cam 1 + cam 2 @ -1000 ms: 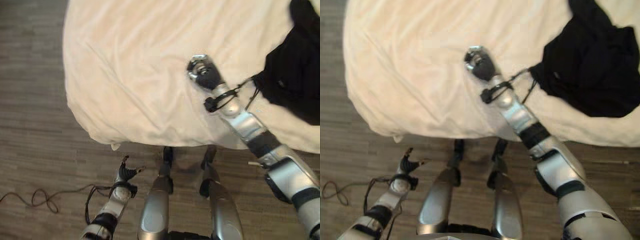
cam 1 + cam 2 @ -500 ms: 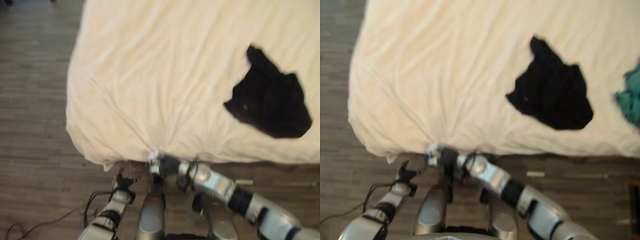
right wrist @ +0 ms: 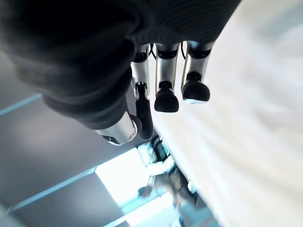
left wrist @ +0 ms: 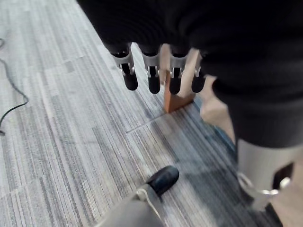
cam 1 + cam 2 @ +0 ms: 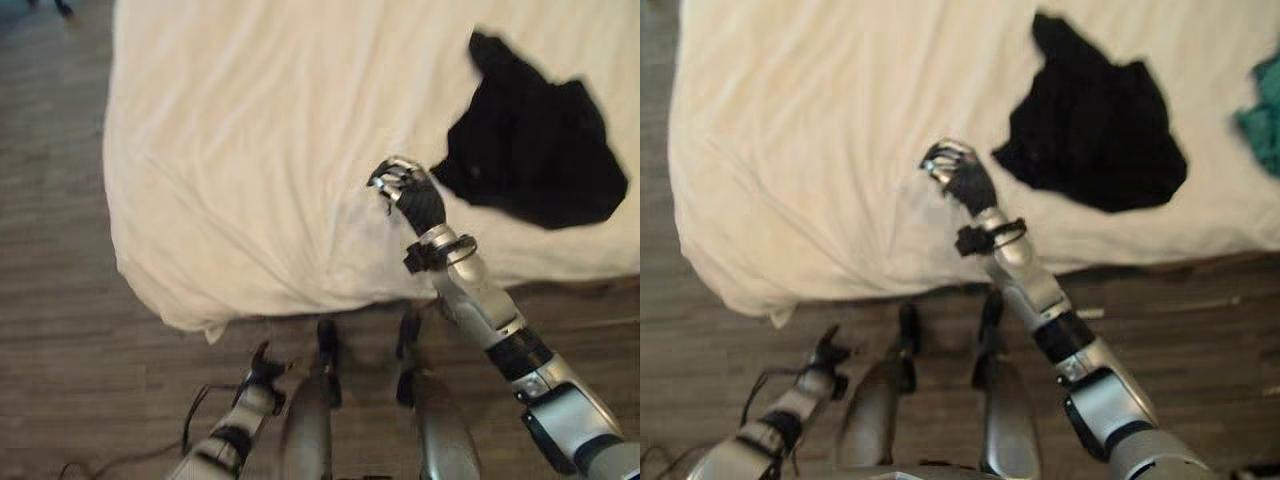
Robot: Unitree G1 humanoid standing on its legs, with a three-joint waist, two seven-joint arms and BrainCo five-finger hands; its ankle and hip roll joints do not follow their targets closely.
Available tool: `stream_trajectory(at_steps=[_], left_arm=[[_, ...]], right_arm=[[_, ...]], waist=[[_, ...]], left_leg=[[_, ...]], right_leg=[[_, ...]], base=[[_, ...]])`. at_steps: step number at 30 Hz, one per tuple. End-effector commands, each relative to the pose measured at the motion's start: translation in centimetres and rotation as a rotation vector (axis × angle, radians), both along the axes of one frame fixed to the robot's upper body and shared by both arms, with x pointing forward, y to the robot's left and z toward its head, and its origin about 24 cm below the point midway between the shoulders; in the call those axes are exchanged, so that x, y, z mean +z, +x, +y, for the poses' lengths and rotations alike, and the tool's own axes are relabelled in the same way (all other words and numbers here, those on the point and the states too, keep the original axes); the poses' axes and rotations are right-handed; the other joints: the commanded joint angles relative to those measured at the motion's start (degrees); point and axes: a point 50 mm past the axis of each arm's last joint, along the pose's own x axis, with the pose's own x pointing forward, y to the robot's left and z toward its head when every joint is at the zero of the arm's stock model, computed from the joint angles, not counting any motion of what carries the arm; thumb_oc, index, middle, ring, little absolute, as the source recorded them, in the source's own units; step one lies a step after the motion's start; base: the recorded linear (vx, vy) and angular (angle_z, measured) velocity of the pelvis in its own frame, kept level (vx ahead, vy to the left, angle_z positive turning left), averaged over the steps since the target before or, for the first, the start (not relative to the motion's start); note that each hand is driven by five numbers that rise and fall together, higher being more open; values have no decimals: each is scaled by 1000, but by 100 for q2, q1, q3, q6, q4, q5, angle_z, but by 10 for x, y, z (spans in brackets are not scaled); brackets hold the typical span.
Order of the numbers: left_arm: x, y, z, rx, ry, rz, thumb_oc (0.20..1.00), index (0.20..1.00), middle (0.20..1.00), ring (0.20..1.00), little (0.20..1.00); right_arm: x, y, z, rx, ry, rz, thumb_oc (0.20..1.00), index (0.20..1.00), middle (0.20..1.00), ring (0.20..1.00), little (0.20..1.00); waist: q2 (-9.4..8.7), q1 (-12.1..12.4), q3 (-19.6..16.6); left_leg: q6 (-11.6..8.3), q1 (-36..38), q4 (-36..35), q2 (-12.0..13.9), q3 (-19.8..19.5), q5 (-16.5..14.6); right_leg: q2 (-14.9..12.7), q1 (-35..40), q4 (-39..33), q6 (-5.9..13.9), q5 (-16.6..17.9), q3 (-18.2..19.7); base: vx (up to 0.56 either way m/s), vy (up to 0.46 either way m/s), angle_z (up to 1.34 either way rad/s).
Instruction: Tidy up the quilt and then pick up the clothes from the bed and put them into the laundry hamper.
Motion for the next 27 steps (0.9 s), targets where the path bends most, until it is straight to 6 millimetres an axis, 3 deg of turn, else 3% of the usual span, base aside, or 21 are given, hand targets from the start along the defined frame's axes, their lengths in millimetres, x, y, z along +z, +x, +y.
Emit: stream_trajectory(at_steps=[1, 2, 3, 5, 6, 8, 9, 10, 11, 12, 13, 14, 16, 18, 19, 20, 21, 22, 23, 25, 27], left_arm=[[-10, -26, 48, 105, 58, 97, 1000, 1000, 1000, 1000, 1000], [-10, -26, 48, 105, 58, 97, 1000, 1000, 1000, 1000, 1000], [-9, -30, 54, 85, 81, 92, 1000, 1000, 1000, 1000, 1000], [-10, -36, 58, 70, 95, 91, 1000, 1000, 1000, 1000, 1000], [-11, -41, 62, 72, 101, 98, 1000, 1000, 1000, 1000, 1000], [-23, -60, 62, 64, 68, 175, 1000, 1000, 1000, 1000, 1000], [-26, -66, 61, 40, 65, 206, 1000, 1000, 1000, 1000, 1000], [-29, -71, 60, 0, 72, 233, 1000, 1000, 1000, 1000, 1000], [-28, -71, 60, -24, 88, 230, 1000, 1000, 1000, 1000, 1000], [-25, -68, 62, -43, 116, 213, 1000, 1000, 1000, 1000, 1000], [-24, -67, 64, -62, 154, 207, 1000, 1000, 1000, 1000, 1000], [-29, -75, 66, -99, 202, 262, 1000, 1000, 1000, 1000, 1000], [-37, -92, 73, -83, 223, 353, 1000, 1000, 1000, 1000, 1000], [-46, -113, 75, -75, 232, 440, 1000, 1000, 1000, 1000, 1000], [-52, -125, 75, -49, 221, 485, 1000, 1000, 1000, 1000, 1000], [-52, -126, 76, -48, 220, 486, 1000, 1000, 1000, 1000, 1000], [-54, -130, 75, -20, 209, 485, 1000, 1000, 1000, 1000, 1000], [-54, -127, 70, 1, 204, 461, 1000, 1000, 1000, 1000, 1000], [-54, -124, 64, 13, 193, 443, 1000, 1000, 1000, 1000, 1000], [-54, -114, 55, 11, 189, 398, 1000, 1000, 1000, 1000, 1000], [-53, -105, 43, 33, 161, 352, 1000, 1000, 1000, 1000, 1000]], right_arm=[[-39, -11, -49, -262, -79, 63, 200, 200, 200, 200, 200], [-39, -11, -49, -262, -79, 63, 200, 200, 200, 200, 200], [-84, -21, -94, -453, -188, 210, 200, 200, 200, 200, 200], [-118, -39, -136, -611, -258, 350, 200, 200, 200, 200, 200], [-155, -67, -177, -764, -290, 523, 200, 200, 200, 200, 200], [-204, -120, -221, -909, -368, 800, 200, 200, 200, 200, 200], [-222, -142, -231, -939, -418, 918, 200, 200, 200, 200, 200], [-252, -183, -240, -956, -491, 1126, 200, 200, 200, 200, 200], [-264, -199, -238, -944, -503, 1219, 699, 699, 699, 699, 699], [-272, -211, -238, -943, -515, 1285, 1000, 1000, 1000, 1000, 1000], [-280, -220, -235, -929, -528, 1347, 1000, 1000, 1000, 1000, 1000], [-290, -231, -227, -899, -556, 1416, 1000, 1000, 1000, 1000, 1000], [-300, -242, -211, -840, -550, 1474, 1000, 1000, 1000, 1000, 1000], [-308, -250, -198, -787, -565, 1504, 1000, 1000, 1000, 1000, 1000], [-313, -250, -184, -714, -574, 1510, 1000, 1000, 1000, 1000, 1000], [-314, -250, -184, -713, -576, 1510, 1000, 1000, 1000, 1000, 1000], [-314, -247, -178, -679, -617, 1497, 1000, 1000, 1000, 1000, 1000], [-314, -239, -173, -643, -654, 1470, 1000, 1000, 1000, 1000, 1000], [-312, -227, -168, -606, -693, 1432, 1000, 1000, 1000, 1000, 1000], [-310, -208, -155, -518, -796, 1352, 1000, 1000, 1000, 1000, 1000], [-309, -198, -144, -442, -887, 1290, 1000, 1000, 1000, 1000, 1000]], waist=[[-127, -283, 123], [-127, -282, 122], [-141, -365, 23], [-180, -442, -77], [-226, -566, -271], [-291, -746, -602], [-299, -799, -716], [-289, -865, -888], [-283, -880, -948], [-274, -881, -992], [-276, -793, -971], [-282, -741, -1022], [-257, -778, -1089], [-228, -801, -1234], [-272, -868, -1361], [-255, -837, -1358], [-289, -731, -1329], [-458, -603, -1229], [-541, -478, -1181], [-687, -121, -1098], [-645, 127, -1053]], left_leg=[[-278, -241, 734, 501, -242, -405], [-278, -241, 734, 502, -242, -405], [-230, -2, 683, 492, -222, -512], [-203, 319, 514, 485, -178, -580], [-176, 855, 280, 422, -87, -629], [-129, 1636, -269, 254, 78, -612], [-92, 1864, -479, 189, 139, -558], [-50, 2232, -740, 130, 219, -553], [-23, 2405, -859, 120, 282, -544], [-3, 2504, -954, 140, 386, -515], [-14, 2699, -1060, 178, 568, -519], [-61, 2901, -1111, 270, 877, -517], [-100, 3260, -1183, 346, 1288, -562], [-142, 3431, -973, 410, 1425, -793], [-245, 3375, -91, 677, 1609, -652], [-288, 3358, 6, 747, 1637, -693], [-418, 3198, 895, 987, 1408, -294], [-303, 2779, 1647, 989, 1036, 149], [-222, 2443, 2248, 826, 469, 225], [125, 1764, 2496, -296, -729, -371], [166, 1605, 2097, -596, -1233, -688]], right_leg=[[-531, -134, 1351, 756, -1127, 305], [-531, -135, 1351, 756, -1127, 305], [-541, 74, 1265, 759, -1153, 321], [-531, 390, 1033, 783, -1146, 340], [-533, 903, 705, 836, -1075, 342], [-552, 1612, 209, 946, -931, 445], [-551, 1786, 92, 983, -863, 472], [-540, 2013, 50, 1036, -873, 497], [-516, 2048, 111, 1054, -875, 512], [-526, 2017, 180, 1069, -844, 440], [-599, 2006, 321, 1076, -831, 224], [-723, 2014, 512, 1035, -795, -505], [-718, 1970, 739, 988, -808, -1242], [-631, 2282, 445, 958, -1028, -1560], [-231, 2498, 116, 697, -1248, -1153], [-171, 2507, 91, 664, -1251, -1120], [47, 2627, -44, 482, -1315, -947], [102, 2691, -170, 289, -1192, -747], [194, 2769, -294, 190, -1182, -506], [284, 2914, -506, 269, -1081, 274], [355, 3086, -681, 449, -1106, 860]], base=[[-30, 103, -14], [89, 107, -33], [127, 80, -37], [222, 99, -5], [293, 115, 5], [376, 224, -17], [416, 258, -18], [322, 156, -46], [259, 105, -52], [143, 36, -65], [119, -19, -72], [136, -33, -89], [206, -44, -112], [260, -114, -118], [167, -126, -86], [250, -218, -113], [72, -197, -122], [105, -194, -168], [67, -89, -185], [202, 84, -200], [340, 214, -289]])
